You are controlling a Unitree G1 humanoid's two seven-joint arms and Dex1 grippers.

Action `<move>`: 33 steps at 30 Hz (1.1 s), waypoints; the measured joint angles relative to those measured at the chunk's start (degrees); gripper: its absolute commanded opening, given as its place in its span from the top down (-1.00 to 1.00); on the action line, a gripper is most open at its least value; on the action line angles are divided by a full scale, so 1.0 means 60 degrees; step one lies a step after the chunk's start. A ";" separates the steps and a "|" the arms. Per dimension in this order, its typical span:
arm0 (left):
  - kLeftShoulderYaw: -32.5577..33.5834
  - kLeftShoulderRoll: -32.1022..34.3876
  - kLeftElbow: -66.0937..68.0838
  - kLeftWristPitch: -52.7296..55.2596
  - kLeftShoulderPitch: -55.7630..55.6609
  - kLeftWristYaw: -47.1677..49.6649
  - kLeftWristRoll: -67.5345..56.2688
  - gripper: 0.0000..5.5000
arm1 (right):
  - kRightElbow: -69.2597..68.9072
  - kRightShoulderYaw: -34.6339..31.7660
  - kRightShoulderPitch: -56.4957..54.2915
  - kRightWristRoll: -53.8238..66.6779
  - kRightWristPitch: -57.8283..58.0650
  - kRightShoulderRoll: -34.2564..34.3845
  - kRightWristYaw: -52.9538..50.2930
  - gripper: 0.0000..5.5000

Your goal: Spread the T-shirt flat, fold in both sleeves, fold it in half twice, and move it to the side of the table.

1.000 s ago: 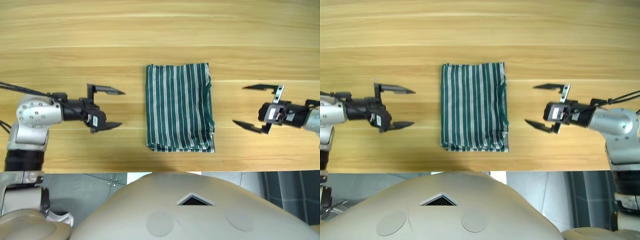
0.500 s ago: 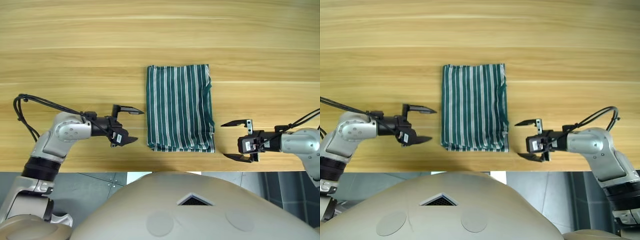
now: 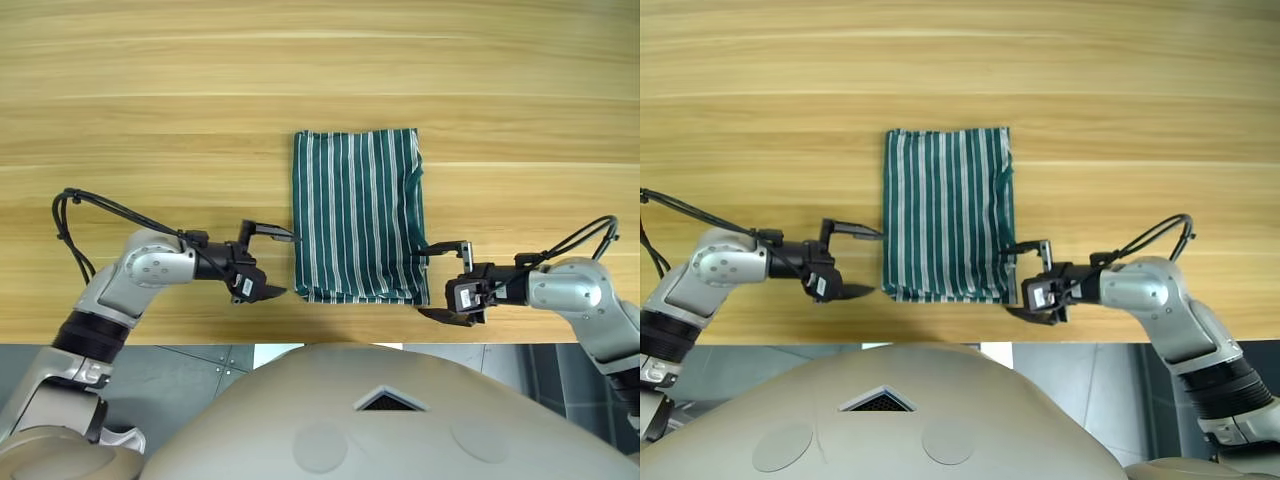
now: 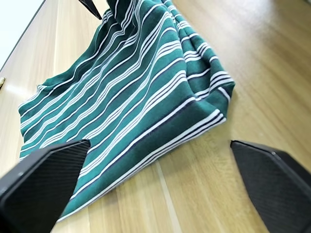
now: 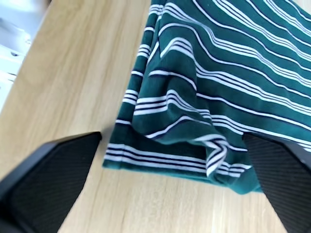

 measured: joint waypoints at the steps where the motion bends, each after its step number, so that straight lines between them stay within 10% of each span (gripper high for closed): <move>1: -0.0030 -0.0015 0.0011 0.0002 -0.0026 0.0003 0.0000 -0.96 | 0.0000 0.0040 -0.0040 -0.0022 0.0000 0.0028 -0.0006 -0.96; 10: -0.0561 -0.0166 0.0281 -0.0053 -0.0385 0.0038 -0.0203 -0.88 | 0.0130 0.0263 -0.0336 -0.0174 0.0004 0.0207 -0.0099 -0.64; 33: -0.1086 -0.0148 0.0634 -0.0230 -0.0615 -0.0395 -0.0357 0.47 | 0.0156 0.0529 -0.0463 -0.0373 0.0310 0.0430 -0.0190 0.81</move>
